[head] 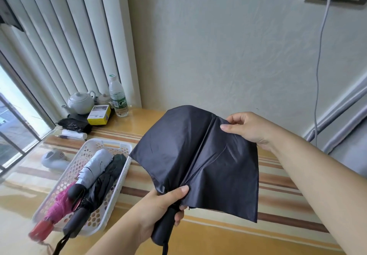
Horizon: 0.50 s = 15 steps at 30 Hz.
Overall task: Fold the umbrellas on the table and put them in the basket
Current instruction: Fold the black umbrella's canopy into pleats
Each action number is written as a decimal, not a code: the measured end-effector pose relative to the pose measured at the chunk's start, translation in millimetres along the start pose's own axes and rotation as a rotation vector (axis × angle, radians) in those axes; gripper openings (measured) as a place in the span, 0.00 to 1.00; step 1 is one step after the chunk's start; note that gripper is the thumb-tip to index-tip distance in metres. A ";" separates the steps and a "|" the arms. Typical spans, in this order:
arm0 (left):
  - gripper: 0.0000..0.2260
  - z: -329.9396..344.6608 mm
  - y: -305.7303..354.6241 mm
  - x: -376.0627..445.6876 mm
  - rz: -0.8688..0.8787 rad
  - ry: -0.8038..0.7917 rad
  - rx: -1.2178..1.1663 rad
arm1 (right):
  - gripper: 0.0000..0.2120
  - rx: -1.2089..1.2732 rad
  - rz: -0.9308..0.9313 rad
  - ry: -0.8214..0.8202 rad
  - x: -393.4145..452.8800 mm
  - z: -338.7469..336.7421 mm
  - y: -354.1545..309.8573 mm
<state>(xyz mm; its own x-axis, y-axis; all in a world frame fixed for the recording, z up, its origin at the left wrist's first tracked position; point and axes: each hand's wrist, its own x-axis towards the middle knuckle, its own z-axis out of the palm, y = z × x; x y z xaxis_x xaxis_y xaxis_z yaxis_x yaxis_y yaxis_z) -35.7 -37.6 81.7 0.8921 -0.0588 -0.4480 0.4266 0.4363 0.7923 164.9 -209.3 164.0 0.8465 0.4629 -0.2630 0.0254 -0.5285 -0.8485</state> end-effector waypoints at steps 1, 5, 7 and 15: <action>0.16 0.4 0.5 0.5 0.000 0.000 0.009 | 0.02 0.019 -0.006 0.000 -0.1 1.2 -0.4; 0.22 -0.4 2.8 3.7 -0.036 -0.034 -0.020 | 0.02 0.071 -0.040 0.026 0.7 5.4 -2.9; 0.21 -2.1 3.1 4.8 -0.062 -0.069 -0.058 | 0.03 0.088 -0.048 0.016 0.7 4.4 -3.8; 0.23 -2.7 -2.5 4.1 -0.147 -0.124 -0.023 | 0.07 0.037 -0.004 -0.124 -3.3 -3.1 0.0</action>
<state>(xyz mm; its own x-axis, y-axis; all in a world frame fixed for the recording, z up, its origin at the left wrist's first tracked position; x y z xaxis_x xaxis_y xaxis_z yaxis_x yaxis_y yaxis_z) -33.5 -36.5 76.8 0.8324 -0.2327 -0.5029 0.5516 0.4347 0.7118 163.8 -213.1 166.2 0.7744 0.5501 -0.3125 0.0066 -0.5009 -0.8655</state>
